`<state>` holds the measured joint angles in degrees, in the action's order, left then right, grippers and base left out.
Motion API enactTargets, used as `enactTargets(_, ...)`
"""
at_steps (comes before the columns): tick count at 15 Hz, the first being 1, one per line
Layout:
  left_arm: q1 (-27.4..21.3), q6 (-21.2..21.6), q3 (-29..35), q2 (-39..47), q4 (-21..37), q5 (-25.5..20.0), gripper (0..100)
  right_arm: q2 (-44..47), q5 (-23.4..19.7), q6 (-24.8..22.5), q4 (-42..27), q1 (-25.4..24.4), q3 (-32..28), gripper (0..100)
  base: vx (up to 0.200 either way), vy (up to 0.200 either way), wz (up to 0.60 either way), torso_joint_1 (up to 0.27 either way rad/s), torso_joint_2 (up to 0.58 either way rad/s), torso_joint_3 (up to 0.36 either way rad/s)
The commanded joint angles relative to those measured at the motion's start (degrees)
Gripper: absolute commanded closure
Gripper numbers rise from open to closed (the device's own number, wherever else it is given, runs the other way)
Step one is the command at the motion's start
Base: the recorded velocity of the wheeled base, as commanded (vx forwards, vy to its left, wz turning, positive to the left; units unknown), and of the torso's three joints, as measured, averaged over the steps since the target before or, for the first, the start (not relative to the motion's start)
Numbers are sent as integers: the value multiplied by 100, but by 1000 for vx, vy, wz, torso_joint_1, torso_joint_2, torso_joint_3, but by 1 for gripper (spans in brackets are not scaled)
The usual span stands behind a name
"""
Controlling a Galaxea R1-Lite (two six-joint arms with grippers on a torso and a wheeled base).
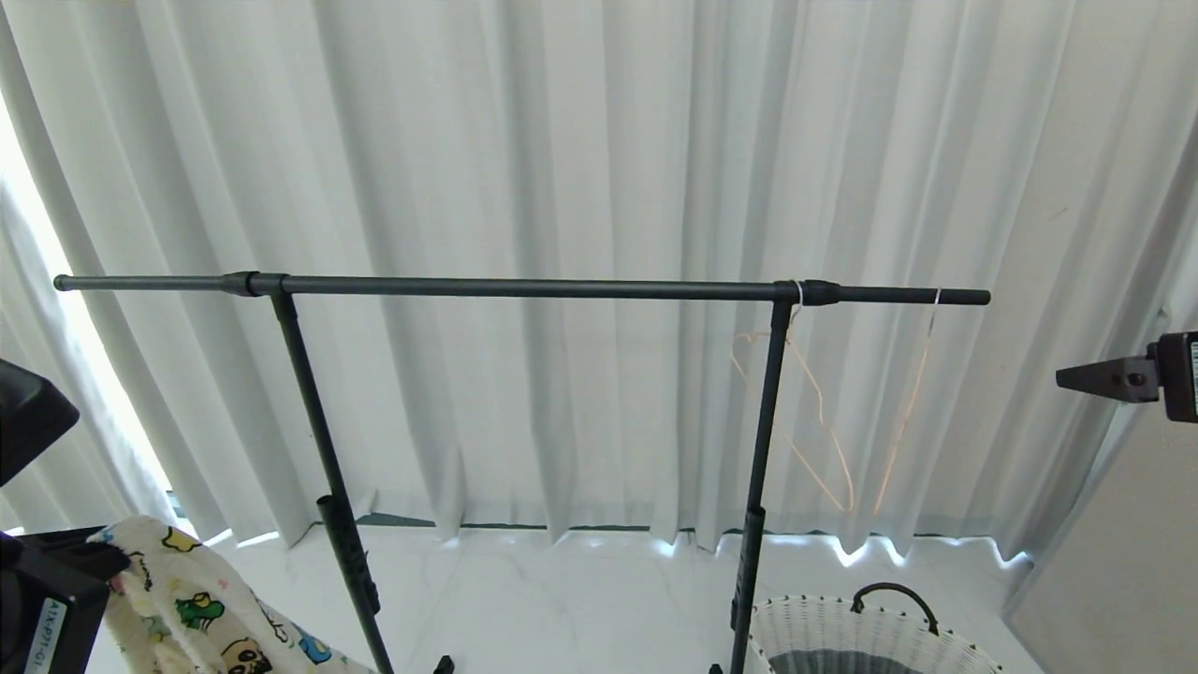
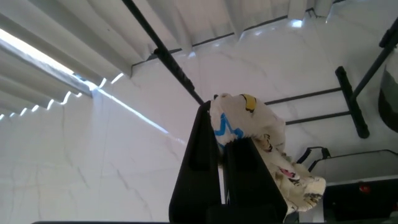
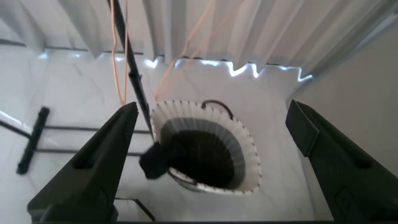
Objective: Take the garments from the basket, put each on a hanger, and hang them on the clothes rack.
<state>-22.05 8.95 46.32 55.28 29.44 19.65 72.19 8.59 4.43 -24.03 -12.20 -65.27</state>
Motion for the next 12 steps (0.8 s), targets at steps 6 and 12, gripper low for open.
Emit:
enactTargets(6,-1,2,-1,17,0,12,100,691,424,217,2148,-1,1842,0,33,0,0,0,0,1)
enactTargets(12,43,19,-1,-158,0,39,100,2361,1092,515,3528,-1,1807,0,0,0,0,0,0,0)
